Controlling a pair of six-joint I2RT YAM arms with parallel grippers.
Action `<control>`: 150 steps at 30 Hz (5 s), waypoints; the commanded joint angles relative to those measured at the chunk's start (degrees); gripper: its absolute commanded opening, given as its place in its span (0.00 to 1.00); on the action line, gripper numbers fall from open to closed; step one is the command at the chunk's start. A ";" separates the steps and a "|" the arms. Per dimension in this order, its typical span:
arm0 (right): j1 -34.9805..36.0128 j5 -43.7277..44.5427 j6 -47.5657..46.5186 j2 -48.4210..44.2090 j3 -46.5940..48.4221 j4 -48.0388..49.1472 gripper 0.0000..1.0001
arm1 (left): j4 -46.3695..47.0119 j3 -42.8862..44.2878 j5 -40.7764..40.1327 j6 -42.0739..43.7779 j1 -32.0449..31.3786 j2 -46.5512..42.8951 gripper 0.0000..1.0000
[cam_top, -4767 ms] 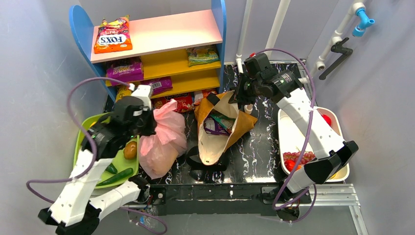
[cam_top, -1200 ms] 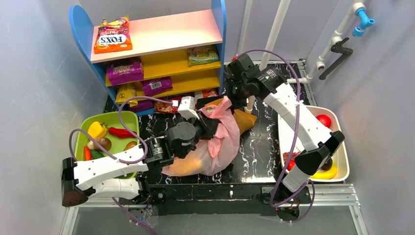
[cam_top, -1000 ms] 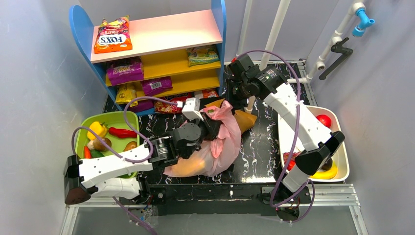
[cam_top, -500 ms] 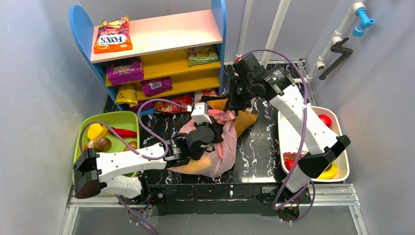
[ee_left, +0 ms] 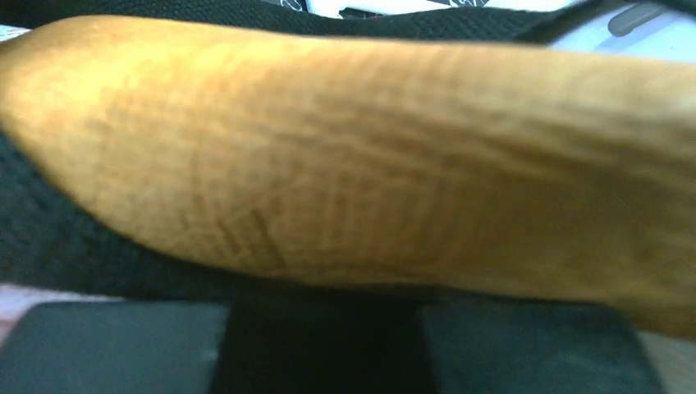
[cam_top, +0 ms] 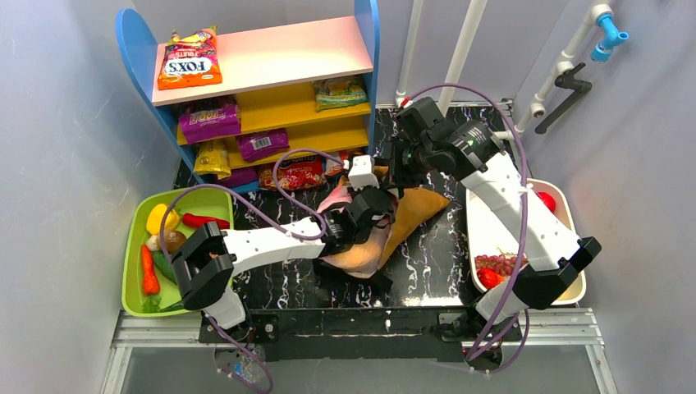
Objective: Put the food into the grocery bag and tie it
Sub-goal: Place the grocery bag at the grocery bag.
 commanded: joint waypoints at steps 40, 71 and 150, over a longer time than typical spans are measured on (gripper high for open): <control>1.06 -6.53 3.23 -1.29 5.53 4.35 0.01 | -59.78 13.70 14.58 11.02 4.06 -49.46 0.92; 1.06 -2.81 3.05 2.86 13.27 0.31 0.01 | -45.71 -19.99 52.47 -9.47 3.08 -55.20 0.91; 1.04 -1.29 4.36 5.67 19.31 2.84 0.01 | -61.06 6.88 -10.96 16.08 -19.19 -22.69 0.92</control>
